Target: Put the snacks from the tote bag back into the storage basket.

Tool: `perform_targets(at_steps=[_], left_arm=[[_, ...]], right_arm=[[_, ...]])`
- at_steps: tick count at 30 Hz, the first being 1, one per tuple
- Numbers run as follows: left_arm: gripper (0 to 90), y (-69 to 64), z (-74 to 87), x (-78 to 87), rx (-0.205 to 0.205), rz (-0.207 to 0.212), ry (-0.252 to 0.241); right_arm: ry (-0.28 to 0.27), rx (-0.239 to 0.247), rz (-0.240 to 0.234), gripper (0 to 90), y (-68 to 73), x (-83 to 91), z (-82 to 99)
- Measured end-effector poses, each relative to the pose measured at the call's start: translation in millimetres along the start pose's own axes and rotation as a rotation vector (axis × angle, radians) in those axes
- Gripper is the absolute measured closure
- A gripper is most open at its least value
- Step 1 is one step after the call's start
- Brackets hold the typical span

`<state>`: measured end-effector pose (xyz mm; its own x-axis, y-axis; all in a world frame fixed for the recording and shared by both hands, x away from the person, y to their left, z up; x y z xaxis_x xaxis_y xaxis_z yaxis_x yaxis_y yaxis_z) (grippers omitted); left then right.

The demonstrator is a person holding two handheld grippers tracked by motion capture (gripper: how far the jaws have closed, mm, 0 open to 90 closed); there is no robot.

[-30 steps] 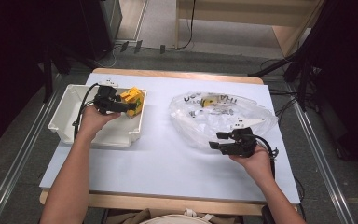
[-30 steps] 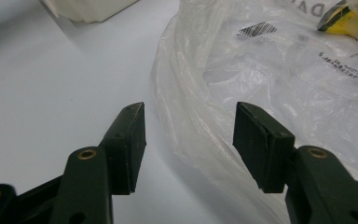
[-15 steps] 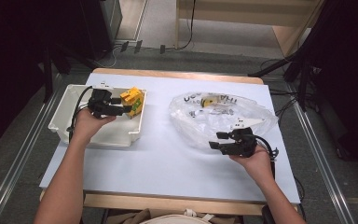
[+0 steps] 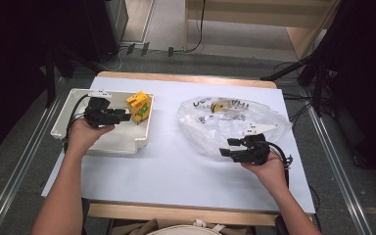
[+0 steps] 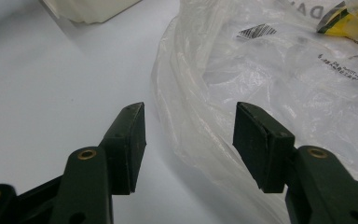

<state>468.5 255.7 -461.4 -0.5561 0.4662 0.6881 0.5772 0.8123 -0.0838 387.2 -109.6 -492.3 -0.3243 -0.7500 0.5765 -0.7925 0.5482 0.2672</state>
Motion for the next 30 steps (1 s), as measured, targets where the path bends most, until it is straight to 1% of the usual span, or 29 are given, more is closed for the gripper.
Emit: perform_targets(at_steps=[1,2,3,4,5,6,7,8,10,11,13,14,15,17,18,20,22,24,25,26,27,28,30], left_arm=[[70.5,-0.6,-1.5,1.2,-0.007,-0.002,-0.011],[74.1,-0.6,-1.5,1.2,-0.007,-0.002,-0.011],[78.3,-3.2,-4.8,3.3,-0.006,0.010,-0.029],[81.0,-3.2,-4.8,3.3,-0.006,0.010,-0.029],[85.0,-7.1,-5.8,3.8,-0.011,0.029,-0.029],[86.9,-7.1,-5.8,3.8,-0.011,0.029,-0.029],[88.8,-10.4,-6.0,3.9,-0.020,0.046,-0.023],[89.8,-12.0,-6.6,3.8,-0.022,0.051,-0.023],[90.0,-14.3,-7.1,2.2,-0.037,0.053,-0.020],[90.0,-15.5,-7.8,0.9,-0.037,0.048,-0.024],[90.0,-17.4,-9.4,-2.0,-0.028,0.052,-0.032],[90.0,-17.4,-10.6,-4.0,-0.025,0.043,-0.043],[90.0,-19.1,-11.5,-6.3,-0.002,0.056,-0.041],[90.0,-21.5,-12.8,-9.7,-0.026,0.047,-0.043],[90.0,-23.2,-13.2,-10.7,-0.027,0.053,-0.044],[90.0,-23.5,-13.4,-13.2,-0.038,0.039,-0.045],[90.0,-22.1,-12.8,-16.2,-0.025,0.028,-0.046],[89.0,-22.4,-10.6,-21.3,0.000,0.041,-0.045],[89.2,-22.4,-8.6,-24.0,-0.004,0.040,-0.033],[89.5,-22.1,-6.9,-26.0,-0.021,0.031,-0.021],[90.0,-22.0,-7.0,-27.5,-0.029,0.025,-0.024],[90.0,-22.3,-7.2,-28.1,-0.026,0.030,-0.025],[90.0,-21.0,-8.2,-28.8,-0.026,0.021,-0.033]], right_arm=[[0.000,0.004,-0.001,45.5,0.0,-0.4,0.0],[0.000,0.004,-0.001,45.5,0.0,-0.4,0.0],[0.001,0.007,-0.003,45.5,0.4,-0.9,0.0],[0.001,0.007,-0.003,45.5,0.4,-0.9,0.0],[0.004,0.010,-0.002,45.5,0.4,-0.7,0.2],[0.006,0.010,-0.001,45.5,0.2,-0.8,0.5],[0.008,0.009,-0.001,45.5,-0.3,-1.0,0.9],[0.009,0.008,-0.001,45.6,-0.3,-1.1,1.1],[0.008,0.008,-0.003,45.6,0.0,-1.2,0.9],[0.008,0.009,-0.002,45.6,0.2,-1.2,0.7],[0.010,0.011,-0.003,45.7,0.7,-1.2,0.9],[0.010,0.013,-0.003,45.7,0.8,-1.2,0.9],[0.011,0.012,-0.004,45.7,1.1,-1.3,1.0],[0.010,0.009,-0.007,45.7,1.2,-1.8,1.0],[0.013,0.009,-0.006,45.7,1.1,-1.9,1.2],[0.014,0.013,-0.006,45.7,1.4,-2.1,1.4],[0.013,0.014,-0.007,45.7,1.8,-2.0,1.2],[0.014,0.014,-0.007,45.7,1.6,-2.1,1.4],[0.015,0.014,-0.007,45.7,1.5,-2.1,1.5],[0.015,0.014,-0.007,45.7,1.5,-2.2,1.5],[0.014,0.015,-0.007,45.7,1.6,-2.2,1.4],[0.015,0.013,-0.008,45.7,2.0,-2.1,1.5],[0.015,0.014,-0.008,45.7,2.2,-2.1,1.5]])
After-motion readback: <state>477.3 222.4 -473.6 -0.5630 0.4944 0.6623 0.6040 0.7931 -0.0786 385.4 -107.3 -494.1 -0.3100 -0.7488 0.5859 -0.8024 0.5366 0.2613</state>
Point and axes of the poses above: each handheld gripper's, and its own axes: x roughly backward along the jaws, z roughly out of its underside, y roughly to its left, the point moved 10 cm from there along -x, roughly forward along the jaws, and after that the axes turned 5 degrees about -z, right-handed, at the moved point
